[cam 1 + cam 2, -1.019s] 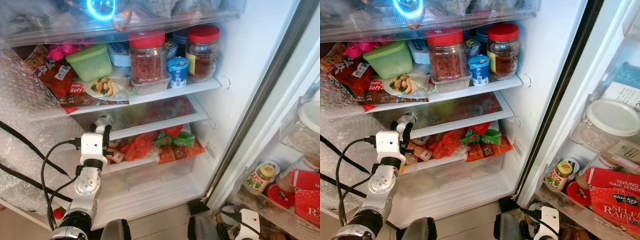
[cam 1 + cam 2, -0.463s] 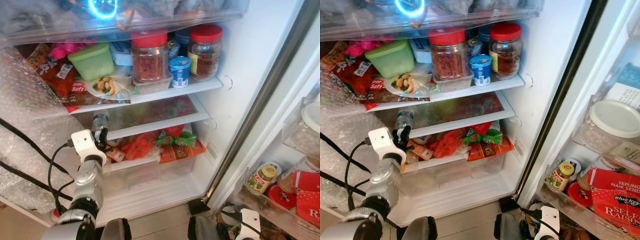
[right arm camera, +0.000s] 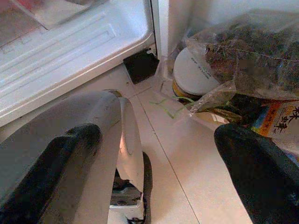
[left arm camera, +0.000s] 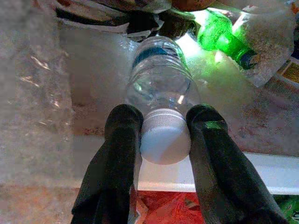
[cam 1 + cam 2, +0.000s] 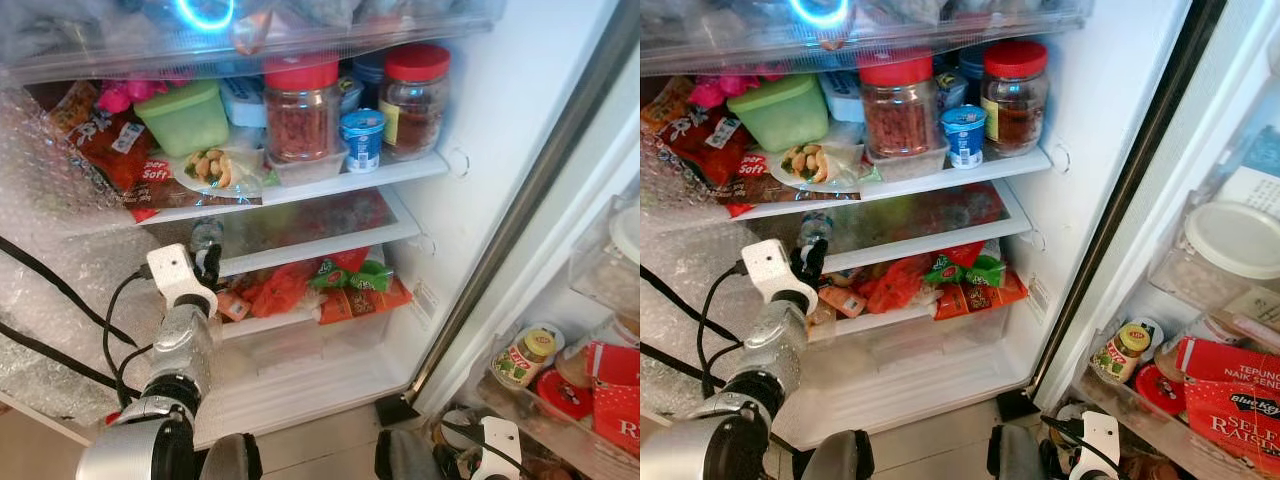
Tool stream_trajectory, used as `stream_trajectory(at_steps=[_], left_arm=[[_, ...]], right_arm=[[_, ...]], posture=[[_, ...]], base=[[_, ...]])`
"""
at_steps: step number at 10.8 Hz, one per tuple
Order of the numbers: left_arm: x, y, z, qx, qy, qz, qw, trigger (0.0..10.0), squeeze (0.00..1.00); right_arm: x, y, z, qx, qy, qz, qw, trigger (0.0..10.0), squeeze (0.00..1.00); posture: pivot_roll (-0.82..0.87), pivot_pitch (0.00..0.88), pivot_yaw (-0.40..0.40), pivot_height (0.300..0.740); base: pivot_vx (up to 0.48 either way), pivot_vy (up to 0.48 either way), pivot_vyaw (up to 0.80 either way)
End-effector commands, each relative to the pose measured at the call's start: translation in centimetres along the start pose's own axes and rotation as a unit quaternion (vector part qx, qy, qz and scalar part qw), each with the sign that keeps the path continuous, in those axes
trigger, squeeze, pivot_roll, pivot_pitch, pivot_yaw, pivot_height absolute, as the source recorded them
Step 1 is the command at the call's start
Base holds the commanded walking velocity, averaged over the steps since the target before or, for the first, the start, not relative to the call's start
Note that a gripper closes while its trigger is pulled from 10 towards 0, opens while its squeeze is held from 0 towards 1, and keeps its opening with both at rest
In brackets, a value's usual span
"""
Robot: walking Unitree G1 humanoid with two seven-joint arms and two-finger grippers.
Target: Restocking fridge
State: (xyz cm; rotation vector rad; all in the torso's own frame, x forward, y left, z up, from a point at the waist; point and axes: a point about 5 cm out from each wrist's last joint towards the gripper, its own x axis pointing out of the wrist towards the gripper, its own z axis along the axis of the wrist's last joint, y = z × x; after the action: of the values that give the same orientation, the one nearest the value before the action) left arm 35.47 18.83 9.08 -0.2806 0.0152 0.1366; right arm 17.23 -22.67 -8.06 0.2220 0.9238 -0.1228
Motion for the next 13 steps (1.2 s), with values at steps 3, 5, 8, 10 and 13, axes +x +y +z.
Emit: stream_trajectory(at_steps=[3,5,8,10,13], left_arm=[[0.2,0.0,-0.4,0.019,0.032,0.005,0.999,10.0,0.00],[0.5,-0.1,0.0,0.045,0.030,0.003,0.999,10.0,1.00],[0.6,-0.2,0.5,0.079,0.013,-0.009,0.997,10.0,1.00],[0.5,-1.1,0.9,0.117,-0.016,-0.042,0.992,10.0,1.00],[-1.3,-2.1,0.9,0.137,-0.093,-0.089,0.982,10.0,0.00]], right_arm=[[-0.1,-0.1,-0.4,-0.001,0.009,0.001,1.000,10.0,0.00],[-0.1,0.0,-0.5,-0.001,0.011,0.001,1.000,10.0,0.00],[-0.1,0.0,-0.5,0.002,0.010,0.001,1.000,10.0,0.00],[-0.1,0.1,-0.6,0.004,0.009,0.001,1.000,10.0,0.00],[-0.1,0.1,-0.6,0.005,0.010,0.002,1.000,10.0,0.00]], posture=[[-0.10,0.042,-0.012,0.600],[-0.10,0.043,-0.010,0.600],[-0.10,0.038,-0.003,0.600],[-0.10,0.040,-0.001,0.600],[-0.09,0.042,0.002,0.600]], base=[[0.000,0.000,0.00],[0.000,0.000,0.00],[0.000,0.000,0.00],[0.000,0.000,0.00],[0.000,0.000,0.00]])
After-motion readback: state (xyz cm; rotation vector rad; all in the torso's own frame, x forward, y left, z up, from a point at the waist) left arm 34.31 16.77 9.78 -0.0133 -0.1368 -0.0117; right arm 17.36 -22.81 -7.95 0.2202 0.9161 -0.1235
